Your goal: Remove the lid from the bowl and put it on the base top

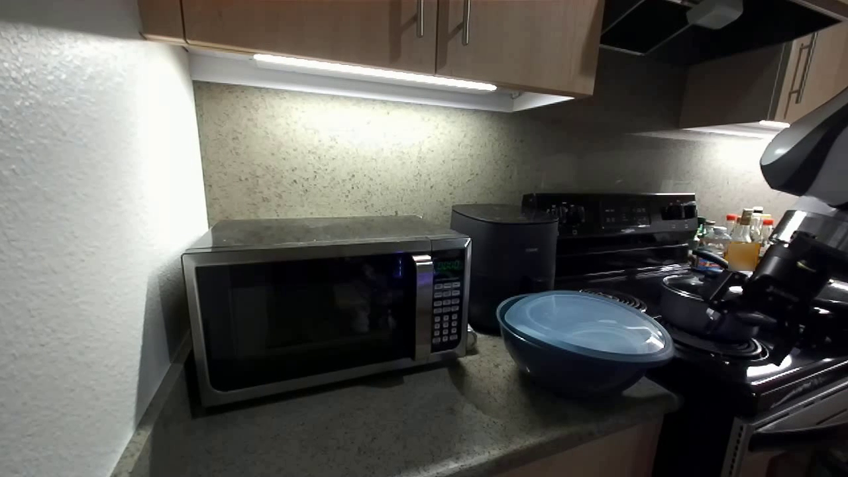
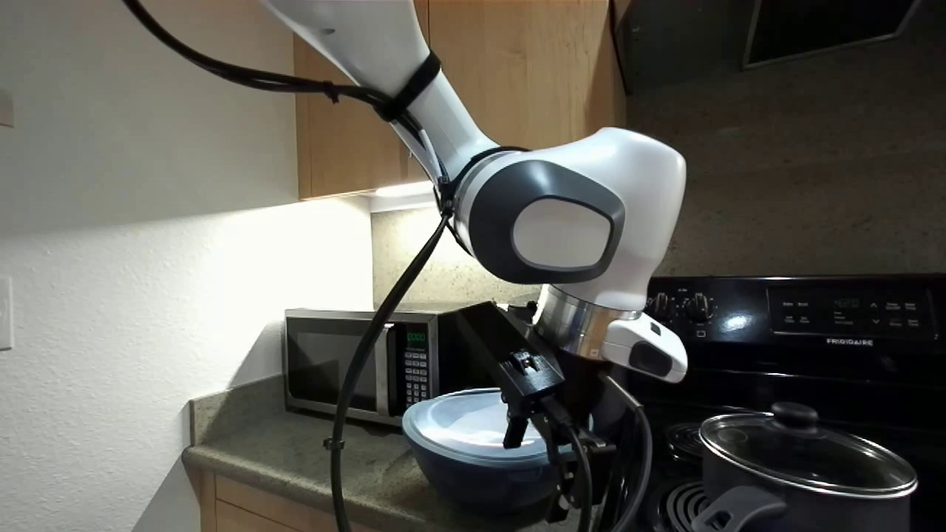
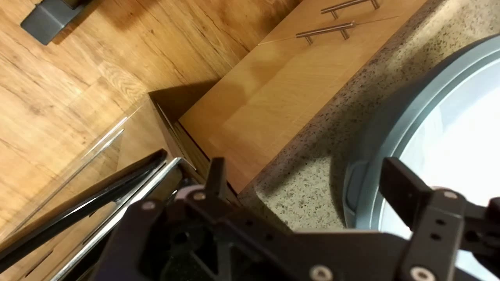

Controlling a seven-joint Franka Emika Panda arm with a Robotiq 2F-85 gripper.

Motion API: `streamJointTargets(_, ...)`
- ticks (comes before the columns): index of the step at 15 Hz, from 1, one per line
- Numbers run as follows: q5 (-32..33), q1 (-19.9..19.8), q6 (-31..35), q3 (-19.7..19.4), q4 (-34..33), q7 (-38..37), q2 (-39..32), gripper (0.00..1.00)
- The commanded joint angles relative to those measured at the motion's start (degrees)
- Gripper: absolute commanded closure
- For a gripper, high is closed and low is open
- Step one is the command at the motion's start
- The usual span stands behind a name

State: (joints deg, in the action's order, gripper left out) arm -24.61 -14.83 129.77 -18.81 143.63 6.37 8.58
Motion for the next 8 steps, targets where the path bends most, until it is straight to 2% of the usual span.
streamJointTargets(1, -2.0, 0.8, 1.8, 0.4, -1.7, 3.1, -4.3, 0.00)
streamJointTargets(5, -3.2, 0.9, 0.6, 0.9, -4.8, 5.0, -9.3, 0.00)
streamJointTargets(6, -1.6, 0.7, 0.6, 1.2, -5.5, 4.2, -10.2, 0.00)
streamJointTargets(7, -0.9, 0.3, 0.7, 1.4, -3.4, 2.2, -7.4, 0.00)
streamJointTargets(8, -0.8, 0.2, 0.7, 1.6, -4.2, 2.3, -8.6, 0.00)
